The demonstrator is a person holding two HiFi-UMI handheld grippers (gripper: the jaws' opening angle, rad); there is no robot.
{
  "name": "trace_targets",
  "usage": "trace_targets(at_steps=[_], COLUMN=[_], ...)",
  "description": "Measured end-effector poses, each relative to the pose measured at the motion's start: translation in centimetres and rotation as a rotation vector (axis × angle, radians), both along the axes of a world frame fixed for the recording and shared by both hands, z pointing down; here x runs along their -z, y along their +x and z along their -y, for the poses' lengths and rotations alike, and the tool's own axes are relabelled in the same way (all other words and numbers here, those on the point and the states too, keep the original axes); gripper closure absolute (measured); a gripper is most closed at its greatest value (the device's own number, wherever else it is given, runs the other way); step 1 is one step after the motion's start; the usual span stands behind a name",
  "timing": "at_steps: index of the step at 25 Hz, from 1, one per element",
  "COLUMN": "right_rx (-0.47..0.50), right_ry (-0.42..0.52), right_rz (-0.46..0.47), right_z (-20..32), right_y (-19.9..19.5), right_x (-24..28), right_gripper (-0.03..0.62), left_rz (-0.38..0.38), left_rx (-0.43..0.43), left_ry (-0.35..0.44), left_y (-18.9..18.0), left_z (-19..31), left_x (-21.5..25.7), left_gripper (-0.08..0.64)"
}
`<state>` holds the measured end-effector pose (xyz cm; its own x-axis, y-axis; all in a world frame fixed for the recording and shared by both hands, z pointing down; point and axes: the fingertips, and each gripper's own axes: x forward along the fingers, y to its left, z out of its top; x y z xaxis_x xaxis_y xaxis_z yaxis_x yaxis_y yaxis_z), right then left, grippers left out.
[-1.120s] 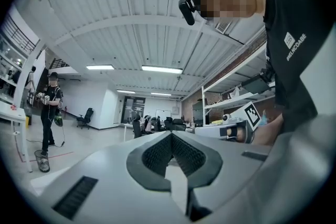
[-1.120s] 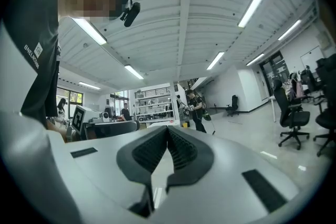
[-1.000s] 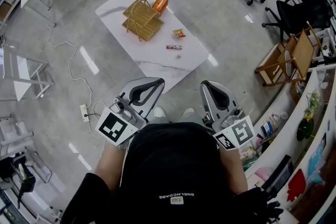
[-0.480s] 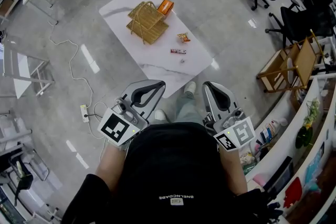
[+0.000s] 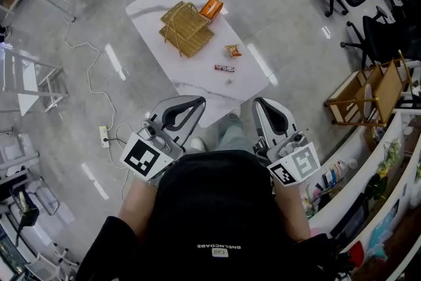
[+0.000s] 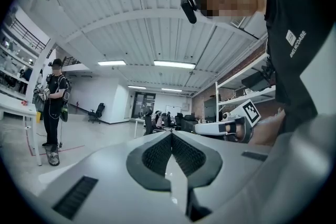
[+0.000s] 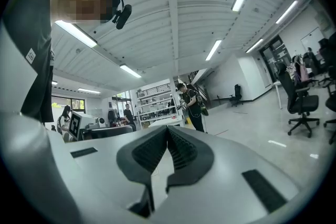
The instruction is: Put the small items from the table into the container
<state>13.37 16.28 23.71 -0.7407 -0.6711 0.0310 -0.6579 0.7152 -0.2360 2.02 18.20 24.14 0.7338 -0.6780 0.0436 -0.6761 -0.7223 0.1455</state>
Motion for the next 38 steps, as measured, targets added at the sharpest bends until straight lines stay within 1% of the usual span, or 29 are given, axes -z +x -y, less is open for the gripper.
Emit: trace_targets(at_steps=[10, 14, 19, 23, 27, 31, 35, 38], right_rx=[0.086, 0.134, 0.199, 0.253, 0.276, 0.284, 0.304, 0.299], right_ry=[-0.027, -0.025, -0.05, -0.075, -0.097, -0.111, -0.118, -0.124], right_rz=[-0.008, -0.02, 0.0, 0.016, 0.017, 0.015, 0.0, -0.004], right_z=[7.7, 10.7, 14.4, 16.7, 18.5, 19.4, 19.2, 18.9], right_y=[1.8, 2.9, 4.8, 5.8, 6.4, 6.1, 4.6, 3.5], right_x=[-1.4, -1.4, -1.9, -2.8, -3.9, -5.0, -5.7, -6.2], right_gripper=[0.581, 0.583, 0.581, 0.581, 0.581, 0.581, 0.581, 0.581], left_rz=[0.021, 0.028, 0.049, 0.075, 0.087, 0.09, 0.087, 0.086], left_rx=[0.058, 0.103, 0.16, 0.191, 0.2, 0.223, 0.232, 0.233], left_ry=[-0.038, -0.051, -0.047, -0.081, -0.099, -0.119, -0.129, -0.134], left_y=[3.0, 4.3, 6.7, 8.4, 9.6, 9.4, 8.4, 7.4], left_z=[7.7, 10.5, 13.9, 15.6, 16.8, 17.4, 17.6, 17.5], left_x=[-0.6, -0.6, -0.1, -0.9, -1.3, -2.2, -2.9, -3.2], left_gripper=[0.557, 0.557, 0.556, 0.556, 0.556, 0.556, 0.556, 0.556])
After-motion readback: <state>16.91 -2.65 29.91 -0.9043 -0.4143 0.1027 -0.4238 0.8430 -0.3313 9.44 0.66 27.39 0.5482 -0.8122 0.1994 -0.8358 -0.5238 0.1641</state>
